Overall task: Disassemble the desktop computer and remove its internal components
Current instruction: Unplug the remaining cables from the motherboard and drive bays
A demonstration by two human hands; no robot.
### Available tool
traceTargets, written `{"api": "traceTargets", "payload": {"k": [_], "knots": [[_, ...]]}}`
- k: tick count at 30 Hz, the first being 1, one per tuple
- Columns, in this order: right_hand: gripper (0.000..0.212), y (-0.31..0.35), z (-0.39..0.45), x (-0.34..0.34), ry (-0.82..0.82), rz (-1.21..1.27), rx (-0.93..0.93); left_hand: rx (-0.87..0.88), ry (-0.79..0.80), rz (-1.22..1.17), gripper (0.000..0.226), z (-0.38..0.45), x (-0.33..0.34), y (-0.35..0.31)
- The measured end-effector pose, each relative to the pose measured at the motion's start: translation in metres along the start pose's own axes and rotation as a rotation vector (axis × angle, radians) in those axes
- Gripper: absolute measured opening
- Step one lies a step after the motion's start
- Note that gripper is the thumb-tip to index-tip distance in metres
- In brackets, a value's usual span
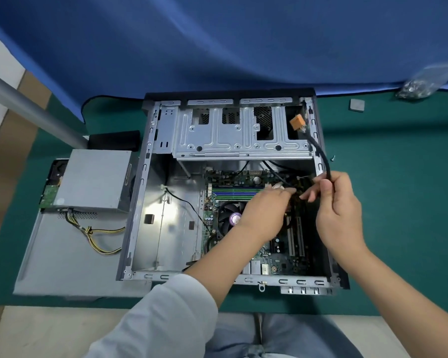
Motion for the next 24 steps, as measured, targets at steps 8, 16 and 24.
{"api": "traceTargets", "payload": {"k": [8,16,24], "knots": [[0.013,-0.002,0.000,0.002,0.036,-0.067,-0.011,-0.035,-0.005,0.044,0.042,0.017,-0.010,0.007],[0.011,-0.003,0.002,0.004,0.031,-0.119,-0.009,-0.355,-0.186,-0.080,0.036,0.031,-0.005,0.025],[0.013,-0.002,0.002,0.003,0.032,-0.095,0.001,-0.462,-0.311,-0.406,0.022,0.043,0.015,0.021]]}}
Point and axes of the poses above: each hand's wrist, its own z-axis towards the middle knuckle, its own x-axis out of the palm, y = z × x, the point moved 4 cm from there along z, towards the middle knuckle, and after that the axes turned 8 degrees about x, right-handed, at the moved point
